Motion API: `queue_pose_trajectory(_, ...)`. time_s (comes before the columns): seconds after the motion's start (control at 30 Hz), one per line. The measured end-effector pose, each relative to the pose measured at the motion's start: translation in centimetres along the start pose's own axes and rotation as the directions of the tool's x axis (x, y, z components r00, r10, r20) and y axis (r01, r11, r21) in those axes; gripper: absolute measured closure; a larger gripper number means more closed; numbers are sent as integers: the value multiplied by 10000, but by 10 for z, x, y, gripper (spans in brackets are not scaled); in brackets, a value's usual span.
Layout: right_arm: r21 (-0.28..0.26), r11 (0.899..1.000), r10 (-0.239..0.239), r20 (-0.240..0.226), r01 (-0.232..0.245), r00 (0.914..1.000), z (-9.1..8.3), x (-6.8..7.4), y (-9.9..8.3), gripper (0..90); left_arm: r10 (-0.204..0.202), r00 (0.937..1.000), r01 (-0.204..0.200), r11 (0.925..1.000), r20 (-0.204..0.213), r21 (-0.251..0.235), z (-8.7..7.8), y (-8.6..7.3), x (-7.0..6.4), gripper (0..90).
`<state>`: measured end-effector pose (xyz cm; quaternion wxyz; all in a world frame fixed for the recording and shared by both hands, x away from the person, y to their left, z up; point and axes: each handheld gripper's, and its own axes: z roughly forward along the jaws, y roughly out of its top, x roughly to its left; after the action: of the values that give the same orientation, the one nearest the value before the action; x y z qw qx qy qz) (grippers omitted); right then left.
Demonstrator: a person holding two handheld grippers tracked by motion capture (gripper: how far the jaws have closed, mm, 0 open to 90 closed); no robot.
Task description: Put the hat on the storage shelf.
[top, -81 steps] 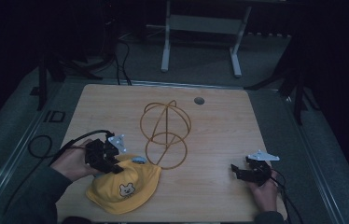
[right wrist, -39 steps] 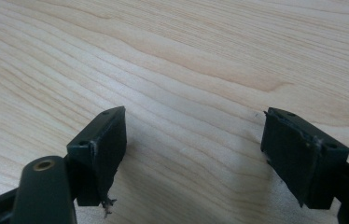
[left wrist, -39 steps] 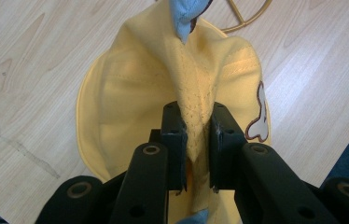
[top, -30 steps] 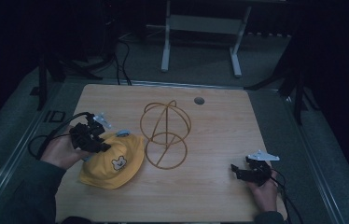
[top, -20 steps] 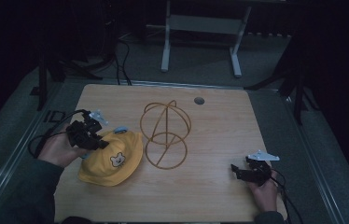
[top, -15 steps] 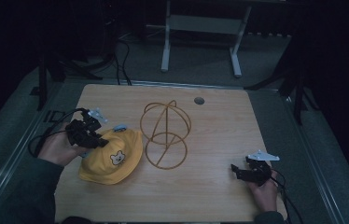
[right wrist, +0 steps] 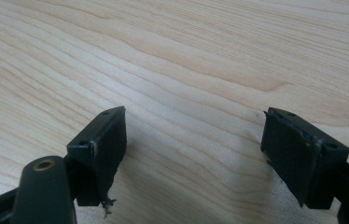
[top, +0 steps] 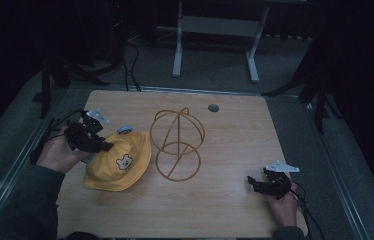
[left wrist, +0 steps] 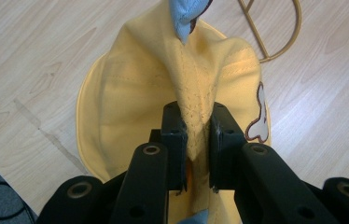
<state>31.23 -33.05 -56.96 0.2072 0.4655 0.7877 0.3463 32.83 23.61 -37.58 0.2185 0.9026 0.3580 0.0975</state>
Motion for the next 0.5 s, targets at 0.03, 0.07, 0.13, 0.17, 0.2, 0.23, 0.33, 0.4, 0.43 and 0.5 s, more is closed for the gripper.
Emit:
queue_pose_trajectory(0.03, 1, 10000, 1, -1, -1, 10000, 0, 0, 0, 223, -10, 10000, 10, 10000, 24, -15, -1, 0, 1, 787)
queue_pose_trajectory(0.07, 0, 10000, -1, -2, 1, 10000, 0, 0, 0, 223, -47, 10000, 47, 10000, 23, -36, -2, 0, 2, 788)
queue_pose_trajectory(0.13, 0, 10000, 1, -1, -1, 10000, 0, 0, 0, 223, -54, 10000, 54, 10000, 50, -48, -3, 0, 2, 787)
queue_pose_trajectory(0.17, 0, 10000, 0, -2, 0, 10000, 0, 0, 0, 223, -99, 9999, 100, 9999, 122, -70, -4, 1, 5, 787)
queue_pose_trajectory(0.2, 1, 10000, -1, -2, 1, 10000, 0, 0, 0, 223, -90, 9999, 91, 9999, 138, -62, -5, 2, 5, 787)
queue_pose_trajectory(0.23, -1, 10000, 2, -1, -2, 10000, 0, 0, 0, 223, -106, 9998, 107, 9999, 146, -70, -5, 2, 6, 787)
queue_pose_trajectory(0.33, 0, 10000, 0, -1, 0, 10000, 0, 0, 0, 223, -106, 9998, 108, 9999, 154, -89, -8, 5, 9, 787)
queue_pose_trajectory(0.4, 1, 10000, -4, 0, 4, 10000, 0, 0, 0, 223, -153, 9997, 155, 9998, 180, -115, -9, 6, 10, 787)
queue_pose_trajectory(0.43, -1, 10000, 2, -2, -2, 10000, 0, 0, 0, 223, -162, 9997, 164, 9998, 176, -105, -11, 6, 12, 787)
queue_pose_trajectory(0.5, 1, 10000, -2, -2, 2, 10000, 0, 0, 0, 223, -178, 9997, 181, 9997, 181, -138, -13, 7, 13, 787)
